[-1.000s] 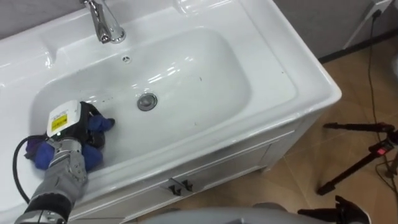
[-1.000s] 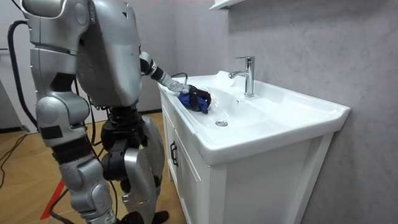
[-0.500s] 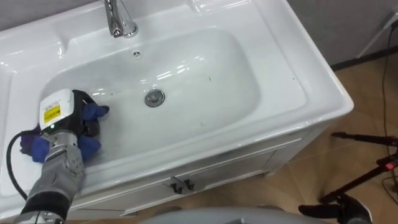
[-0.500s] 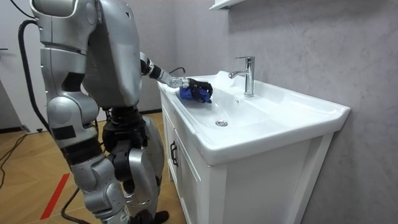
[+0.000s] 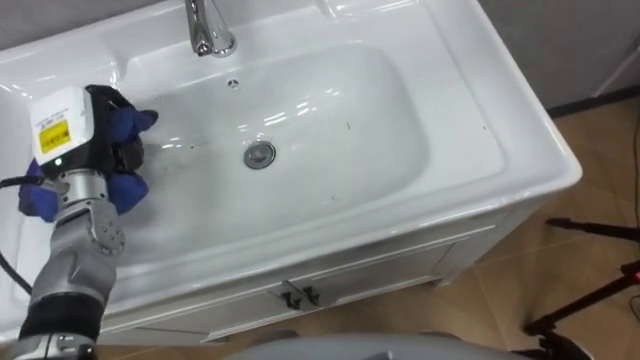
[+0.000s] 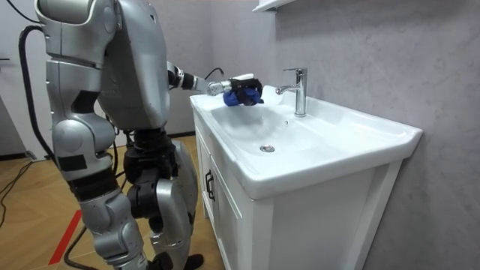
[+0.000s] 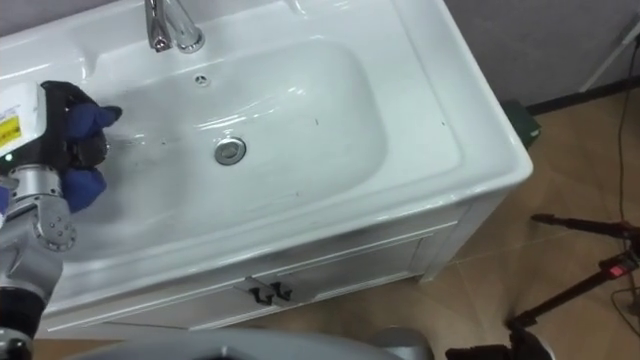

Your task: Wipe basin

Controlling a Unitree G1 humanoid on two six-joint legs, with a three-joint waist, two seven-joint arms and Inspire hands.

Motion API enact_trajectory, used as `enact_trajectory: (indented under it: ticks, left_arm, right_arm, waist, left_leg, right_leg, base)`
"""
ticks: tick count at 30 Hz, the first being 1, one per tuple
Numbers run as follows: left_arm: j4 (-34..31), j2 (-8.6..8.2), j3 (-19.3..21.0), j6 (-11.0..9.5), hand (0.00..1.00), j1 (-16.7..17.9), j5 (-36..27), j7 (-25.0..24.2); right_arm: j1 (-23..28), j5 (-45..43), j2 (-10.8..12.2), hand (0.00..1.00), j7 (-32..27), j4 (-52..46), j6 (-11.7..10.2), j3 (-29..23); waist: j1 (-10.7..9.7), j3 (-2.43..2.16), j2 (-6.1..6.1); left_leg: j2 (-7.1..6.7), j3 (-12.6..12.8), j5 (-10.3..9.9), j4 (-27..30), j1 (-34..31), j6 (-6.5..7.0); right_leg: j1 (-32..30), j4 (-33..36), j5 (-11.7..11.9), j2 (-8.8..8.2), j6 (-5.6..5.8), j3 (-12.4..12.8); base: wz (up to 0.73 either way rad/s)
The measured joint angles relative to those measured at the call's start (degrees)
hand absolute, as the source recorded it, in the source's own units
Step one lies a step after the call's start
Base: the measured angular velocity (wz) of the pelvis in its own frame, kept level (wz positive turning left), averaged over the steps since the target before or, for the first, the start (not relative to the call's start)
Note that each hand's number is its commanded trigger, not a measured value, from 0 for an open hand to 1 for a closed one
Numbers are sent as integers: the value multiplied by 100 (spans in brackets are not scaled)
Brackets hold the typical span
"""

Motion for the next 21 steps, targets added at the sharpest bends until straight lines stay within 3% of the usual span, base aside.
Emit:
enact_trajectory:
  ticks: [3, 8, 18, 21]
  left_arm:
    - [-254, 29, 22, -3, 100, -1, -24, 26]
    - [-327, 218, 46, 5, 100, -6, -43, 55]
    - [-315, 220, 247, 82, 100, -4, -28, 60]
    - [-292, 220, 324, 137, 100, -1, 11, 65]
  right_arm:
    - [17, -38, 3, 0, 1, 0, 3, 0]
    - [24, -43, 4, 0, 12, -2, 10, -42]
    - [108, -212, 4, 0, 9, -83, 28, -73]
    - [101, -290, 6, 0, 5, -80, 133, -117]
  waist:
    - [1, 4, -17]
    - [-7, 2, -38]
    - [44, -8, -78]
    - [53, -18, -62]
  left_leg:
    - [-2, 0, 0, -17, 74, 0]
    - [-6, 3, 0, -31, 151, -1]
    - [-9, 9, 0, -32, 204, -1]
    - [-11, 3, 0, -30, 202, -1]
  right_leg:
    - [96, -65, 1, 10, 1, 11]
    - [171, -81, 0, 13, 1, 27]
    - [191, -72, 0, 13, 1, 106]
    - [187, -69, 0, 12, 1, 114]
  base:
    - [0]
    - [0]
    - [-1]
    - [0]
